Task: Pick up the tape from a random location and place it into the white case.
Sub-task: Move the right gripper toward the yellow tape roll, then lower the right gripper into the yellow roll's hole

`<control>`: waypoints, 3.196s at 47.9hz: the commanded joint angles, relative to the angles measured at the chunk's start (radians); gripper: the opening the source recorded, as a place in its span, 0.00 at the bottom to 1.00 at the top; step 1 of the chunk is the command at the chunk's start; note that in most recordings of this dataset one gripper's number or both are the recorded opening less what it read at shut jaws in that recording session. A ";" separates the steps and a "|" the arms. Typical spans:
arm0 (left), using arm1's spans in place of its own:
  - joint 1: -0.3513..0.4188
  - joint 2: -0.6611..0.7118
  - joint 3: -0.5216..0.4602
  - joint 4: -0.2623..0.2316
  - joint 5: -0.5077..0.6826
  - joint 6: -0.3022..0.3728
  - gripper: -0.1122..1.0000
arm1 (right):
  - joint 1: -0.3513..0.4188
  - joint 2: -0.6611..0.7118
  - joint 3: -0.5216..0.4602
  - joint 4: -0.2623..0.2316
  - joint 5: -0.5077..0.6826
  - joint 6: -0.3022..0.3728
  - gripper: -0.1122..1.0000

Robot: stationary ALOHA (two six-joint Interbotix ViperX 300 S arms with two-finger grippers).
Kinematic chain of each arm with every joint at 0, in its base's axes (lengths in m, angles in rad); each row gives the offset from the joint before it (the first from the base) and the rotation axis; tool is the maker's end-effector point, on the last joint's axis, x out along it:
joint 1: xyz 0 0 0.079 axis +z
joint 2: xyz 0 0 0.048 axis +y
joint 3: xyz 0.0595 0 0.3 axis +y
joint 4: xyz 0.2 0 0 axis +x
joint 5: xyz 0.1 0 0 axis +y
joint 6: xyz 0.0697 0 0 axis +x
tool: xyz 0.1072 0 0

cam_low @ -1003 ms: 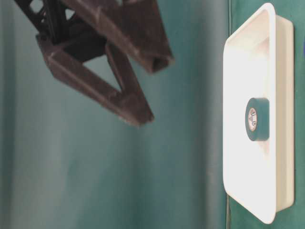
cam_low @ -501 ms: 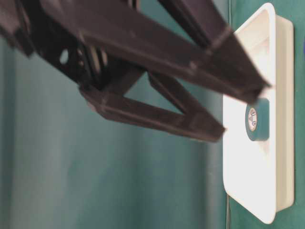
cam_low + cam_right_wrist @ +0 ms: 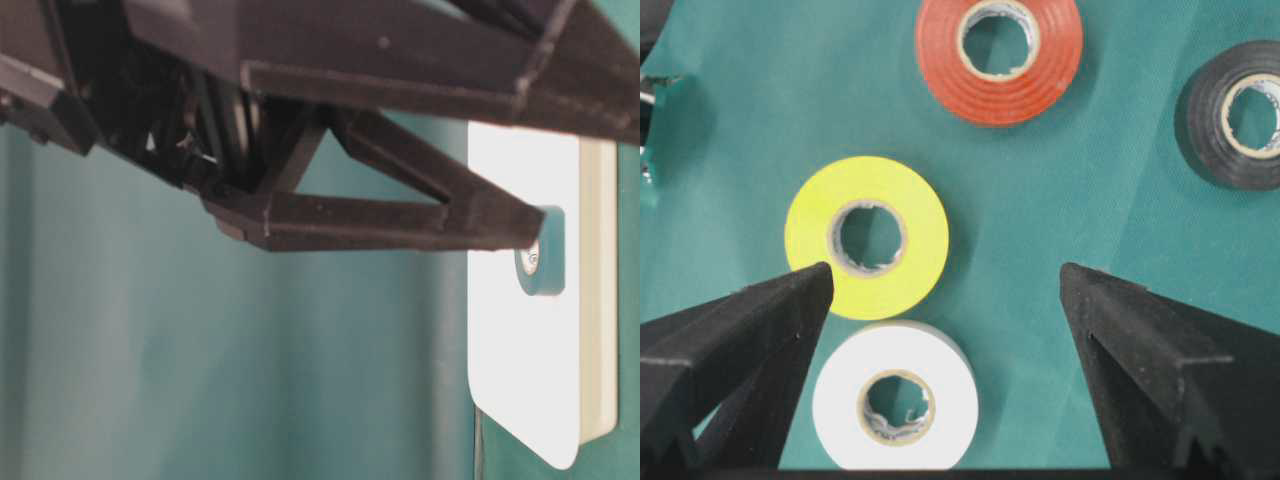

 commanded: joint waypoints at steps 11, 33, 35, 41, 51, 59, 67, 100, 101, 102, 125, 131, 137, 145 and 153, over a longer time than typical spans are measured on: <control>0.002 0.011 -0.012 -0.002 -0.005 0.000 0.96 | -0.002 -0.015 -0.026 -0.002 -0.008 0.002 0.92; 0.002 0.011 -0.012 -0.002 -0.002 0.000 0.96 | -0.002 -0.015 -0.025 -0.002 -0.012 0.002 0.92; 0.002 0.012 -0.011 -0.002 0.000 0.000 0.96 | -0.002 -0.014 -0.025 -0.002 -0.011 0.002 0.92; 0.002 0.011 -0.011 -0.002 0.000 0.000 0.96 | -0.002 -0.015 -0.023 -0.003 -0.012 0.002 0.92; 0.002 0.011 -0.011 -0.002 0.000 0.000 0.96 | -0.002 -0.011 -0.021 -0.005 -0.015 0.003 0.92; 0.002 0.011 -0.011 -0.002 0.000 -0.002 0.96 | -0.002 0.012 -0.018 -0.005 -0.021 0.003 0.92; 0.002 0.011 -0.011 -0.002 0.000 0.000 0.96 | 0.000 0.046 -0.011 -0.005 -0.038 0.003 0.92; 0.003 0.011 -0.011 -0.002 0.000 -0.002 0.96 | 0.011 0.158 0.124 -0.003 -0.339 0.006 0.92; 0.002 0.011 -0.011 -0.002 0.000 -0.002 0.96 | 0.012 0.163 0.126 -0.003 -0.345 0.005 0.92; 0.002 0.011 -0.011 -0.002 0.000 -0.002 0.96 | 0.012 0.166 0.127 -0.003 -0.351 0.005 0.92; 0.003 0.011 -0.008 -0.002 0.000 0.000 0.96 | 0.015 0.224 0.126 -0.003 -0.396 0.005 0.92; 0.002 0.011 -0.008 -0.002 0.000 0.000 0.96 | 0.015 0.225 0.126 -0.003 -0.396 0.005 0.92; 0.002 0.011 -0.006 -0.002 0.000 0.000 0.96 | 0.015 0.225 0.126 -0.003 -0.396 0.005 0.91; 0.002 0.011 -0.006 -0.002 0.000 0.000 0.96 | 0.011 0.236 0.126 -0.006 -0.396 0.005 0.85; 0.002 0.011 -0.006 -0.002 0.000 -0.002 0.96 | 0.006 0.250 0.127 -0.009 -0.388 0.002 0.61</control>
